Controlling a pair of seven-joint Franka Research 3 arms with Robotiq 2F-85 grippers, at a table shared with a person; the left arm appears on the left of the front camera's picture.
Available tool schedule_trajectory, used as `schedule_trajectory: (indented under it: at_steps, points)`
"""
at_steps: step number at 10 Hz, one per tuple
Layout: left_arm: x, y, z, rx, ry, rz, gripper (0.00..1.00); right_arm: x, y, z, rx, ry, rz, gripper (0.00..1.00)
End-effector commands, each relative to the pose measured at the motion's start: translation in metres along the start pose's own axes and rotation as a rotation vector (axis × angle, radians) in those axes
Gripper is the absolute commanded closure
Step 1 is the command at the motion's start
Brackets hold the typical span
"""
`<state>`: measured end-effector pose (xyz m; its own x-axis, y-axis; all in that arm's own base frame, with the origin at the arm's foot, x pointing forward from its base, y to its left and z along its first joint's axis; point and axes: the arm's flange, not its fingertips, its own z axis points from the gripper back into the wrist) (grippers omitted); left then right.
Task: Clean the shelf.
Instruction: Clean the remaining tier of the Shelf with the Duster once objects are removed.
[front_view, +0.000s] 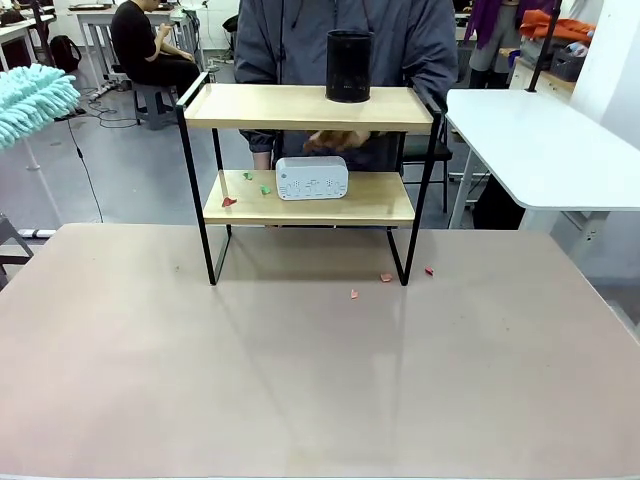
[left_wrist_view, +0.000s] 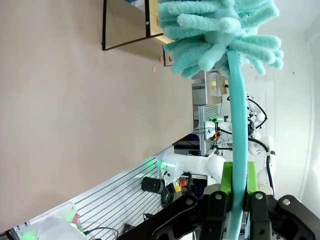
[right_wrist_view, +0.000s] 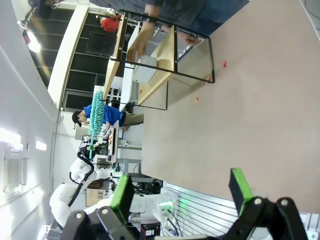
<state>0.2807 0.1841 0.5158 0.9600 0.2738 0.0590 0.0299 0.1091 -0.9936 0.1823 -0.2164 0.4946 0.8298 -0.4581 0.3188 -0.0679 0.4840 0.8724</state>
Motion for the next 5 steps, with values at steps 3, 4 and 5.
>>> schedule_trajectory:
  at_steps: [3,4,5]
  points:
    - [-0.0008,-0.0012,0.0011,0.0,0.009,-0.021,0.87,0.0009,0.0012,-0.0012,0.024,-0.015,0.026,0.0]
    - [-0.0008,-0.0012,0.0011,0.0,0.009,-0.021,0.87,0.0009,0.0012,-0.0012,0.024,-0.015,0.026,0.0]
    - [-0.0008,-0.0012,0.0011,0.0,0.009,-0.021,0.87,0.0009,0.0012,-0.0012,0.024,-0.015,0.026,0.0]
